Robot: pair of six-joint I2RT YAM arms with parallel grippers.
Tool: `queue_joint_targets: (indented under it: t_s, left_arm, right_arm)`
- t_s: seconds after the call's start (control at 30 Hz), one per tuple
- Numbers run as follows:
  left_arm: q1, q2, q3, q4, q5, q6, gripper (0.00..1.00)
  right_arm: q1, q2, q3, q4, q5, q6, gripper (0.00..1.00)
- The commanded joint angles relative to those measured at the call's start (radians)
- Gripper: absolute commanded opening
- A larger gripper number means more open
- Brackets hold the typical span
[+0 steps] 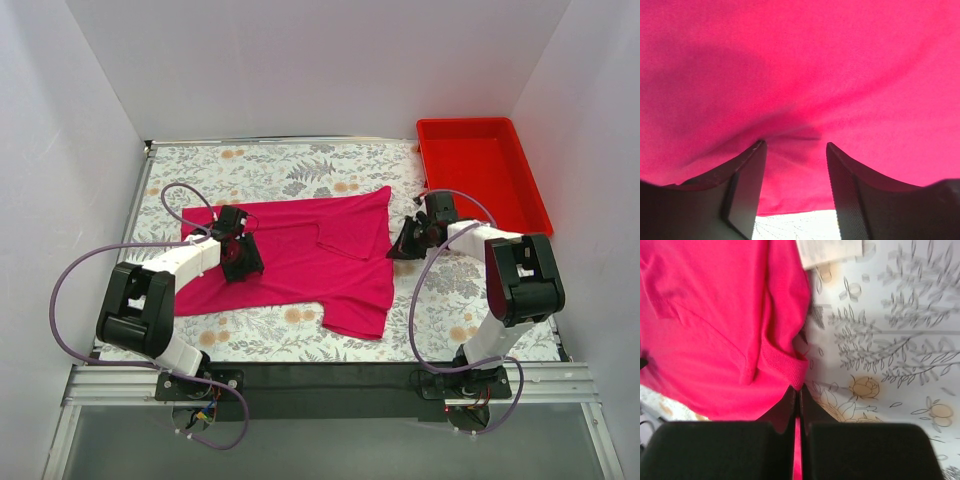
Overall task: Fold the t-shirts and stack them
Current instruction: Fold the tshirt
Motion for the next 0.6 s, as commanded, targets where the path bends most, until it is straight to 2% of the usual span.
queue_joint_targets:
  t_s: [0.0,0.07,0.1,0.23,0.37,0.57]
  left_arm:
    - [0.011,-0.010,-0.013,-0.066,0.010,0.004,0.52]
    - [0.011,-0.021,0.001,-0.070,0.022,0.001,0.54]
    - [0.011,-0.030,0.004,-0.072,0.023,0.002,0.55]
    - [0.011,-0.045,0.021,-0.078,0.023,-0.001,0.56]
    - [0.011,-0.056,0.021,-0.081,0.054,-0.002,0.56]
    - [0.011,-0.065,0.006,-0.079,0.059,-0.002,0.57]
  right_arm:
    - [0.035,-0.011,0.152,-0.143,0.141,-0.086,0.01]
    - [0.096,0.013,0.221,-0.236,0.232,-0.120,0.01]
    - [0.121,0.047,0.305,-0.321,0.334,-0.142,0.01]
    - [0.245,0.160,0.489,-0.490,0.569,-0.169,0.01]
    - [0.357,0.291,0.657,-0.609,0.669,-0.195,0.04]
    - [0.480,0.440,0.868,-0.678,0.717,-0.264,0.21]
